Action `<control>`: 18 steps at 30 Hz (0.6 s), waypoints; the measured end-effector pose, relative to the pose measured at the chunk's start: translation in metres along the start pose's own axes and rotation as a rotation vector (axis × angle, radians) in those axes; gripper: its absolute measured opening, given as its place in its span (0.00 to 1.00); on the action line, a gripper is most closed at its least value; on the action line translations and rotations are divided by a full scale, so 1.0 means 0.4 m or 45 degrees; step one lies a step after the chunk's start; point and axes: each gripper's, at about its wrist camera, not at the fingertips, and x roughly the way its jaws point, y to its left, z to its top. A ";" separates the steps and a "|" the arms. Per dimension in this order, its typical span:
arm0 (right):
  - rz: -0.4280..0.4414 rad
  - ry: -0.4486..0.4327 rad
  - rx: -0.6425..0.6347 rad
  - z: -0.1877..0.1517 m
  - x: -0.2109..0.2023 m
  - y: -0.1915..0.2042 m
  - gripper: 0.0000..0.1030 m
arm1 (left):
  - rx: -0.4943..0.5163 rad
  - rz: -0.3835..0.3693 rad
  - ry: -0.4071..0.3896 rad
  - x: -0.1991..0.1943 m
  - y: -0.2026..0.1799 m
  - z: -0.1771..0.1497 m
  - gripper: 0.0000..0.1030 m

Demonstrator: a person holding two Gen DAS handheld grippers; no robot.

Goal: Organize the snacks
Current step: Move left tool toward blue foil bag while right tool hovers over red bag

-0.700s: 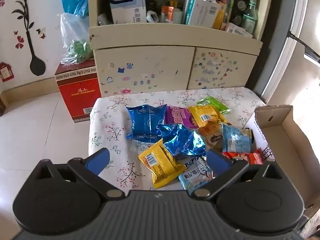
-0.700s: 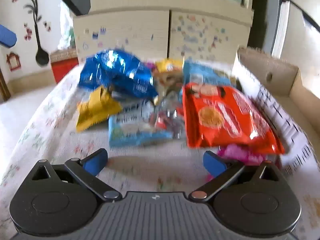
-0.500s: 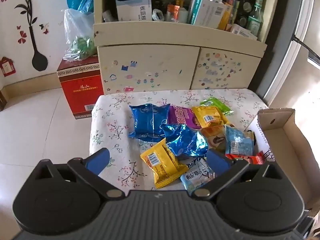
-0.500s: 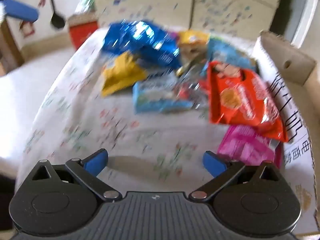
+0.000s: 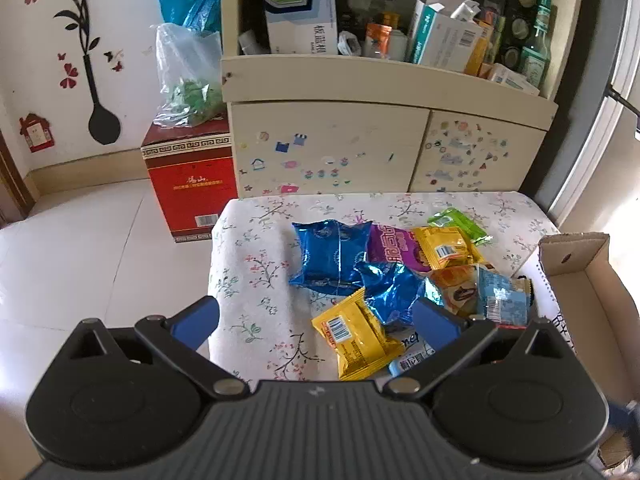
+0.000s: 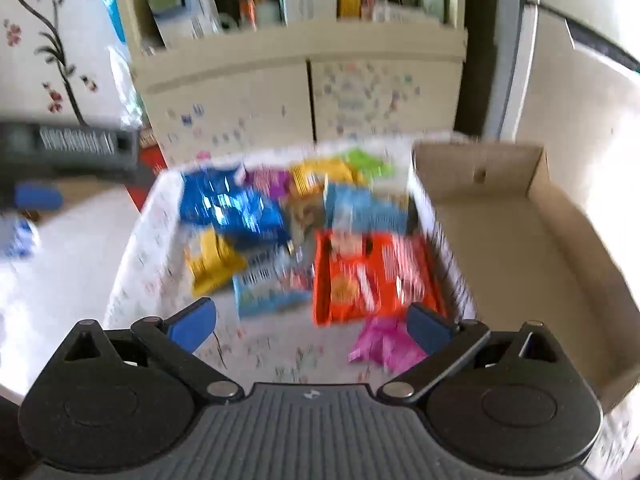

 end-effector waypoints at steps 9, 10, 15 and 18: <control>0.034 0.106 0.031 0.096 0.090 -0.046 1.00 | 0.035 0.028 0.027 0.003 -0.027 -0.016 0.99; 0.022 0.104 0.048 0.085 0.090 -0.045 1.00 | 0.037 0.030 0.035 0.005 -0.031 -0.018 0.99; -0.102 0.118 0.045 0.058 0.117 -0.062 1.00 | 0.064 0.063 0.102 0.033 -0.051 -0.038 0.99; -0.122 0.139 0.125 0.062 0.136 -0.083 1.00 | 0.071 0.062 0.139 0.048 -0.062 -0.048 0.99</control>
